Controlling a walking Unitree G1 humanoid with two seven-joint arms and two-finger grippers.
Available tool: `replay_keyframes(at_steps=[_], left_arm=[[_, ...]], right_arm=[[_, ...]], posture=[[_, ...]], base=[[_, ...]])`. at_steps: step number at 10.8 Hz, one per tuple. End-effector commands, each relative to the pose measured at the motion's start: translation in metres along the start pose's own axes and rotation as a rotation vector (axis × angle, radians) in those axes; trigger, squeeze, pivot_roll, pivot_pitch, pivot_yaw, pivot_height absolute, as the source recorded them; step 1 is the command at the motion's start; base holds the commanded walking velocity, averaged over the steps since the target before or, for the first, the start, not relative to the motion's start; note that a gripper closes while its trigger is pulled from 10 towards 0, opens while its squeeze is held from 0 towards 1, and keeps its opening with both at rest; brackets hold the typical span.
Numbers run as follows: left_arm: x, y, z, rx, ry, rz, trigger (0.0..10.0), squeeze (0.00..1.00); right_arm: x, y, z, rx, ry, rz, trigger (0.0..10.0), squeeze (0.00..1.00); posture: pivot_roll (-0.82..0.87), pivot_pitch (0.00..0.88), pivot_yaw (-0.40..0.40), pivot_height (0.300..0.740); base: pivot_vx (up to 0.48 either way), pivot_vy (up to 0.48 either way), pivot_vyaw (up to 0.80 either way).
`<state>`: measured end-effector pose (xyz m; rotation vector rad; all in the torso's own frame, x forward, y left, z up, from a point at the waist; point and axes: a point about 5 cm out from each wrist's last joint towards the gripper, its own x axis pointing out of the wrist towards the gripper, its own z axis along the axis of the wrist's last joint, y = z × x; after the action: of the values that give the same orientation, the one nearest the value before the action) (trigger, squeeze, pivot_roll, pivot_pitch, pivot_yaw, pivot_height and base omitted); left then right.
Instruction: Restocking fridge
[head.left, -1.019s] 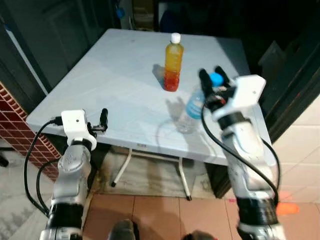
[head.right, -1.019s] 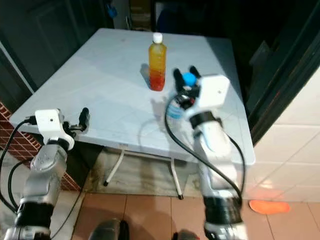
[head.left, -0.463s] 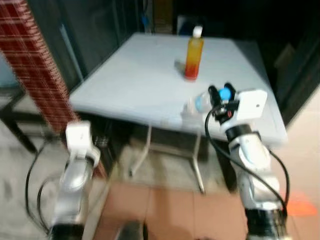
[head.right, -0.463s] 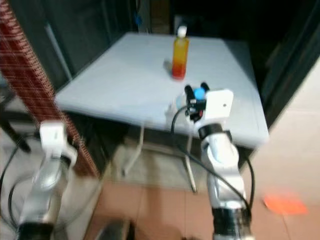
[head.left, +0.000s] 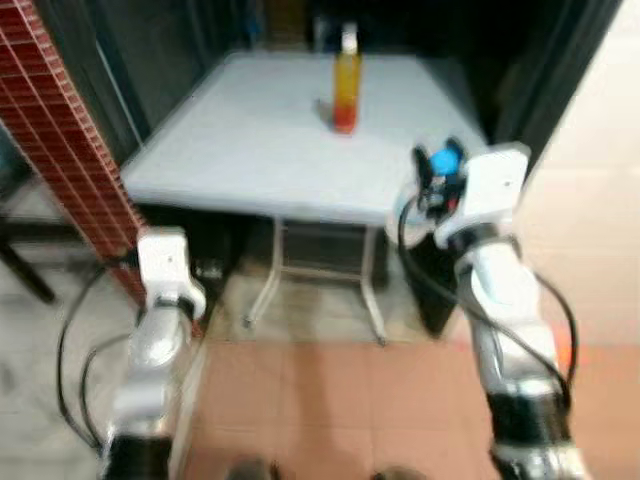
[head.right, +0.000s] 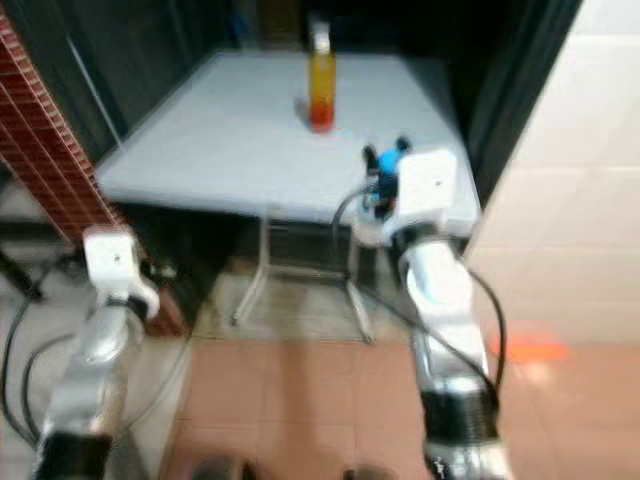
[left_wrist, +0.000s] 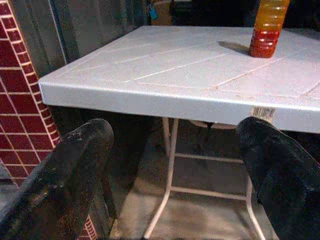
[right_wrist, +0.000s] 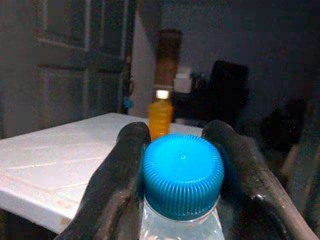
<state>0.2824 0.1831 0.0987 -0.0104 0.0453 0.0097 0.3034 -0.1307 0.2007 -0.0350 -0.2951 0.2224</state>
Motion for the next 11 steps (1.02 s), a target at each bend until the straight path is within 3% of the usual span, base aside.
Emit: replay_keyframes(at_steps=[1,3,5,6,7,9,11], left_arm=[[0.002,-0.001,0.001,0.014,-0.001,-0.005,10.0,0.0],[0.002,-0.001,-0.003,0.028,0.014,-0.006,10.0,0.0],[-0.004,-0.007,-0.012,0.074,0.024,-0.024,10.0,0.0],[-0.006,-0.007,-0.017,0.057,0.054,-0.02,10.0,0.0],[-0.008,-0.008,-0.019,0.046,0.06,-0.031,10.0,0.0],[-0.011,-0.011,-0.019,0.065,0.038,-0.039,10.0,0.0],[-0.015,-0.008,-0.018,0.071,0.021,-0.019,10.0,0.0]], right_arm=[[0.0,0.006,0.006,0.09,-0.026,0.053,10.0,0.0],[-0.011,0.012,-0.021,0.095,0.056,0.025,10.0,0.0],[-0.039,0.012,-0.057,0.033,0.208,0.003,10.0,0.0],[-0.048,0.009,-0.063,0.06,0.234,-0.007,10.0,0.0],[-0.054,0.009,-0.065,-0.017,0.219,0.003,10.0,0.0],[-0.058,0.007,-0.069,-0.066,0.22,-0.024,10.0,0.0],[-0.062,0.004,-0.07,-0.052,0.217,-0.039,10.0,0.0]], posture=[[-0.02,0.044,0.035,0.74],[-0.02,0.051,0.053,0.74],[-0.02,0.064,0.056,0.74],[-0.02,0.071,0.057,0.74],[-0.03,0.086,0.059,0.74],[-0.03,0.114,0.055,0.74],[-0.02,0.126,0.049,0.74]], base=[[0.0,0.0,0.0],[0.0,0.0,0.0],[0.0,0.0,0.0],[0.0,0.0,0.0],[0.0,0.0,0.43],[0.0,0.0,0.8],[0.0,0.0,0.8]])
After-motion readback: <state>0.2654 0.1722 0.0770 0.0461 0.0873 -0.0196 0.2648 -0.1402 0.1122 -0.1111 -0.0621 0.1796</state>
